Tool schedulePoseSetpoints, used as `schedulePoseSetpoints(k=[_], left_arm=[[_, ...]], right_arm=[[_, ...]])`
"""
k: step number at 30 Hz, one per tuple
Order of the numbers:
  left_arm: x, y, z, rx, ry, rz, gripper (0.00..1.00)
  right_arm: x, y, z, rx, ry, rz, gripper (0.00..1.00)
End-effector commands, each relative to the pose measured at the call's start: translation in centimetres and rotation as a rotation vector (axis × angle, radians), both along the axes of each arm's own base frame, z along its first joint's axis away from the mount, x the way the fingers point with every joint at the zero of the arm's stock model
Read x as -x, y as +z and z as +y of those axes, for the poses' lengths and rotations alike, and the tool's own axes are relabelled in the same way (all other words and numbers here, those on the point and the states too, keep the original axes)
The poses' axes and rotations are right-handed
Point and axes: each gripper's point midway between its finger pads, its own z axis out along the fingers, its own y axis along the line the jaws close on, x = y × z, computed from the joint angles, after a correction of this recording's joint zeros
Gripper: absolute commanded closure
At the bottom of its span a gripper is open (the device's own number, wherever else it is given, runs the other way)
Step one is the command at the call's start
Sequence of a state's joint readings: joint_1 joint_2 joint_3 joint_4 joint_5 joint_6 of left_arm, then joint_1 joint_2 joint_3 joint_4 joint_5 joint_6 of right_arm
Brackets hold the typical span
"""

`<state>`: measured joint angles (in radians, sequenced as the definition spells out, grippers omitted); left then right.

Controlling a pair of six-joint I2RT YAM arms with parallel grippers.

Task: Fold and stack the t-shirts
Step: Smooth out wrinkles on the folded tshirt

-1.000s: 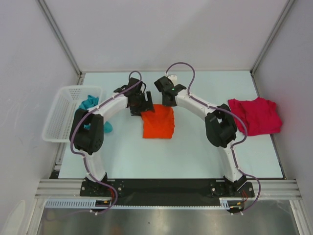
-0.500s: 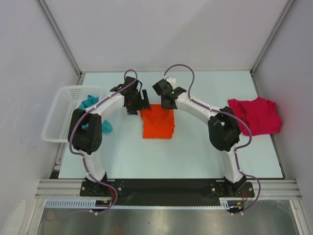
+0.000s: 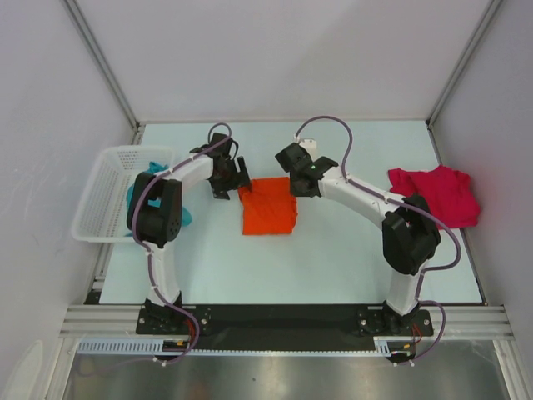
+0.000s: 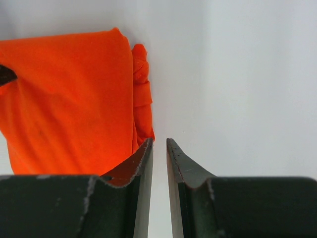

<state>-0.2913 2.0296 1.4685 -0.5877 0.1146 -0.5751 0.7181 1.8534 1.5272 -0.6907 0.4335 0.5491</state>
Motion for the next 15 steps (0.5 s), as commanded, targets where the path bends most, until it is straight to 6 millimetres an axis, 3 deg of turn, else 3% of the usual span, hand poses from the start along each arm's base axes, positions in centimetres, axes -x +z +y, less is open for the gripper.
schedulePoseSetpoints(k=[1, 5, 6, 10, 11, 12, 15], left_arm=[[-1.5, 3.3, -0.9, 0.038, -0.007, -0.078, 0.16], [-1.0, 6.7, -0.5, 0.039, -0.009, -0.133, 0.16], [-0.2, 8.1, -0.2, 0.042, -0.011, -0.153, 0.16], [3.2, 9.6, -0.2, 0.057, -0.040, -0.173, 0.15], [4.0, 9.4, -0.1, 0.060, -0.044, -0.169, 0.15], [5.3, 7.9, 0.2, 0.054, -0.044, -0.134, 0.15], [8.0, 7.0, 0.9, 0.045, -0.052, -0.102, 0.16]], right_arm=[[0.5, 1.8, -0.5, -0.021, -0.020, -0.039, 0.77], [0.9, 2.3, 0.1, -0.035, -0.011, -0.034, 0.76], [1.0, 2.5, 0.3, -0.048, -0.027, -0.035, 0.75], [2.5, 1.8, 1.6, -0.113, -0.015, 0.018, 0.73], [3.2, 0.6, 1.6, -0.124, -0.015, 0.048, 0.73], [3.6, 0.2, 1.7, -0.138, -0.018, 0.067, 0.72], [5.7, -0.8, 2.2, -0.138, -0.016, 0.090, 0.72]])
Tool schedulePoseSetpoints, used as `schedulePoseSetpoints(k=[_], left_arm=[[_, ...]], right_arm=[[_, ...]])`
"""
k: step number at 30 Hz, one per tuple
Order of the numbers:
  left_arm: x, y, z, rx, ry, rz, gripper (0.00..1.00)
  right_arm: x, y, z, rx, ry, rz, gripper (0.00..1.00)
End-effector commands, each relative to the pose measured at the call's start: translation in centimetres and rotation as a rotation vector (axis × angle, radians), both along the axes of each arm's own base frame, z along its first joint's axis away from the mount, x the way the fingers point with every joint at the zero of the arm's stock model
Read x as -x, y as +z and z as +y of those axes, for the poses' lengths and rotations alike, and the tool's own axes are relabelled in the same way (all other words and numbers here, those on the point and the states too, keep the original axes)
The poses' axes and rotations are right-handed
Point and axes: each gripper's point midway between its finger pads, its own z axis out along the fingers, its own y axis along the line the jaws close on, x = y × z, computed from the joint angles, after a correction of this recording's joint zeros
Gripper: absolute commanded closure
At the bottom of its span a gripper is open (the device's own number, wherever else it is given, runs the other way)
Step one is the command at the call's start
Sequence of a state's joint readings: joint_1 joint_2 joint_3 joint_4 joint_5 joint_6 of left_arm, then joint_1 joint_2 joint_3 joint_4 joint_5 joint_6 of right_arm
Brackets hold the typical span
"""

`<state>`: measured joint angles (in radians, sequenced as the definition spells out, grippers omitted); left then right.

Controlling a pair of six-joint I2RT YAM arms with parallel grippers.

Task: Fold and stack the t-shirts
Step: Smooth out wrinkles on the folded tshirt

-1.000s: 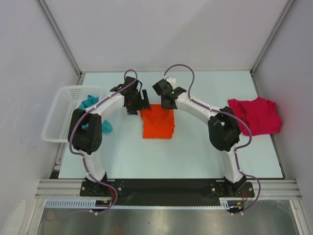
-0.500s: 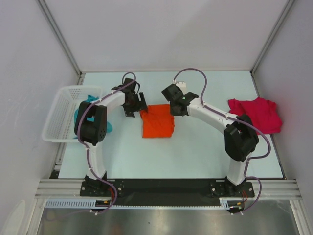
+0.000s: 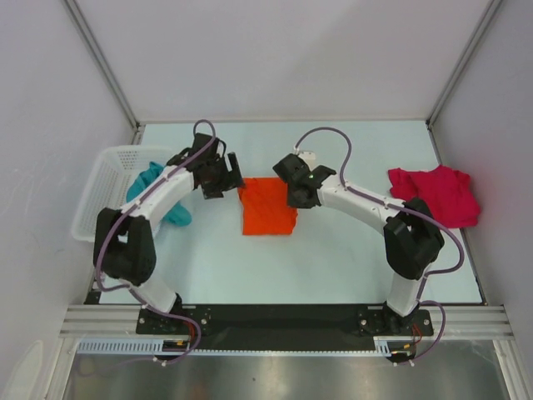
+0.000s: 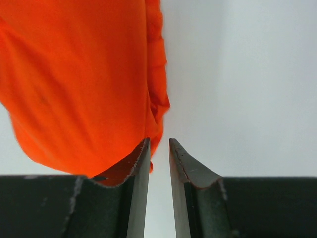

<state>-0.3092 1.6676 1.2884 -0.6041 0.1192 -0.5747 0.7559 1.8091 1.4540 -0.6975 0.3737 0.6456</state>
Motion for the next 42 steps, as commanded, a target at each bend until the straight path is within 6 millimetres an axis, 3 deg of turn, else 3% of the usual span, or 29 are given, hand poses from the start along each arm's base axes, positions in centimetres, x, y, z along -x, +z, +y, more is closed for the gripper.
schedulePoseSetpoints(k=[1, 4, 5, 8, 11, 16, 21, 31, 42], left_arm=[[4.0, 0.4, 0.7, -0.018, -0.032, -0.009, 0.16], [5.4, 2.8, 0.9, -0.043, -0.066, -0.108, 0.16], [5.9, 4.9, 1.2, -0.043, -0.075, -0.182, 0.16], [7.3, 7.5, 2.7, -0.180, -0.112, -0.314, 0.16], [8.8, 8.5, 3.8, -0.256, -0.143, -0.361, 0.12], [9.9, 5.1, 5.6, -0.357, -0.142, -0.271, 0.10], [10.5, 1.9, 4.8, -0.318, -0.137, -0.183, 0.09], [9.1, 1.9, 5.0, -0.355, -0.126, -0.203, 0.08], [8.5, 0.5, 4.8, -0.382, -0.153, -0.184, 0.08]], right_arm=[[3.1, 0.7, 1.2, -0.063, -0.006, 0.010, 0.71], [4.9, 1.7, 2.1, -0.044, 0.032, -0.012, 0.69], [5.2, 2.0, 2.4, -0.038, 0.040, -0.023, 0.69], [6.8, 3.1, 3.6, -0.023, 0.063, -0.058, 0.67], [8.2, 3.5, 4.8, -0.034, 0.084, -0.077, 0.67], [9.0, 2.0, 6.0, -0.024, 0.104, -0.066, 0.67], [8.2, 0.5, 6.5, 0.023, 0.118, -0.066, 0.66], [6.5, 0.5, 6.0, 0.033, 0.107, -0.070, 0.65], [5.8, 0.1, 4.8, 0.055, 0.081, -0.063, 0.64]])
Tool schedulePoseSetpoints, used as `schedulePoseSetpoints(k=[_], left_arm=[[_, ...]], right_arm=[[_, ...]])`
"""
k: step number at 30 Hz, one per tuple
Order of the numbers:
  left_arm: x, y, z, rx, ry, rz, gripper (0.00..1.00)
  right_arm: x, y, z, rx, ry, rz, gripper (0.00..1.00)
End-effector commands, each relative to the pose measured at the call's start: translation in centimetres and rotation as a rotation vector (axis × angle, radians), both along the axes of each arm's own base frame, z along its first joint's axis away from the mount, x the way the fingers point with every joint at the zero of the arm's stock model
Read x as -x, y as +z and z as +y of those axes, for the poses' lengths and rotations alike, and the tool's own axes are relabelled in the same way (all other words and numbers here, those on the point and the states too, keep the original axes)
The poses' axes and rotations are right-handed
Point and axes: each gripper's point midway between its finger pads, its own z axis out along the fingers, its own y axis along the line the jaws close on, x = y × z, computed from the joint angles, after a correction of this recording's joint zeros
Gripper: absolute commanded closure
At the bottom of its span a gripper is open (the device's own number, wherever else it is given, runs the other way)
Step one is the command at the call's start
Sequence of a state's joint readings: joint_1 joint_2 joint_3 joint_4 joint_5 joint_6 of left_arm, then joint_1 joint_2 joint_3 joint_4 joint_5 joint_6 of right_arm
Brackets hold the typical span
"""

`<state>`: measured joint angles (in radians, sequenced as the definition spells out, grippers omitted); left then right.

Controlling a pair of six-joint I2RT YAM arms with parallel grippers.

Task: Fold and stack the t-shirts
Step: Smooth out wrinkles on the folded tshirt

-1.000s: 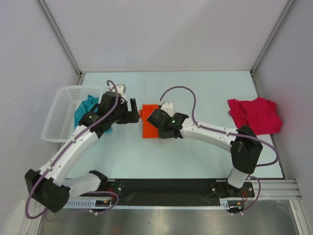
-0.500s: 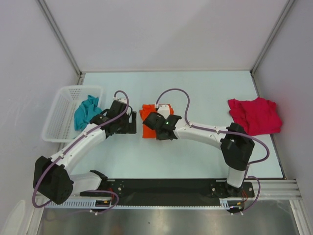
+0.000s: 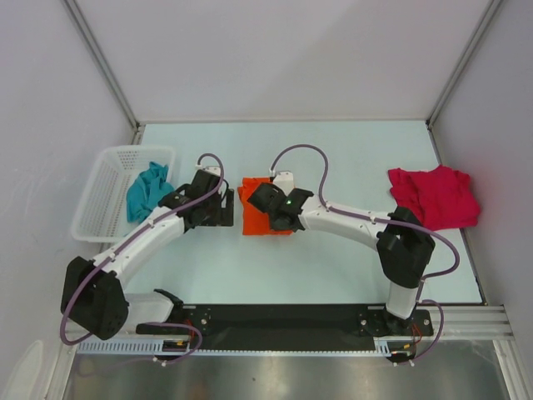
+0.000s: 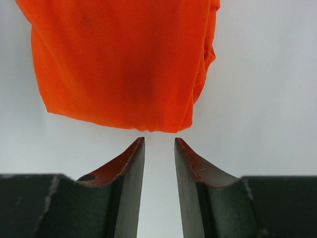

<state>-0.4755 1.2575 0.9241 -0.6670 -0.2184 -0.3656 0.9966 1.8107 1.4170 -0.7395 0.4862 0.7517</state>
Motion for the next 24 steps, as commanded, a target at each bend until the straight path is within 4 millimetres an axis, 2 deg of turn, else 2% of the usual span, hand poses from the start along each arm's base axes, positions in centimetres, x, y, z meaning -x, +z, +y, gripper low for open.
schedulePoseSetpoints(k=[1, 13, 24], left_arm=[[-1.6, 1.2, -0.5, 0.004, -0.013, -0.061, 0.08], [-3.2, 0.4, -2.0, 0.039, -0.027, -0.052, 0.07], [-3.4, -0.1, -1.7, 0.022, -0.013, -0.058, 0.07]], right_arm=[[-1.2, 1.1, -0.2, -0.007, -0.024, -0.041, 0.63], [-2.5, 0.4, -1.6, -0.009, -0.050, -0.021, 0.61], [-3.2, 0.6, -1.7, -0.029, -0.055, -0.020, 0.61]])
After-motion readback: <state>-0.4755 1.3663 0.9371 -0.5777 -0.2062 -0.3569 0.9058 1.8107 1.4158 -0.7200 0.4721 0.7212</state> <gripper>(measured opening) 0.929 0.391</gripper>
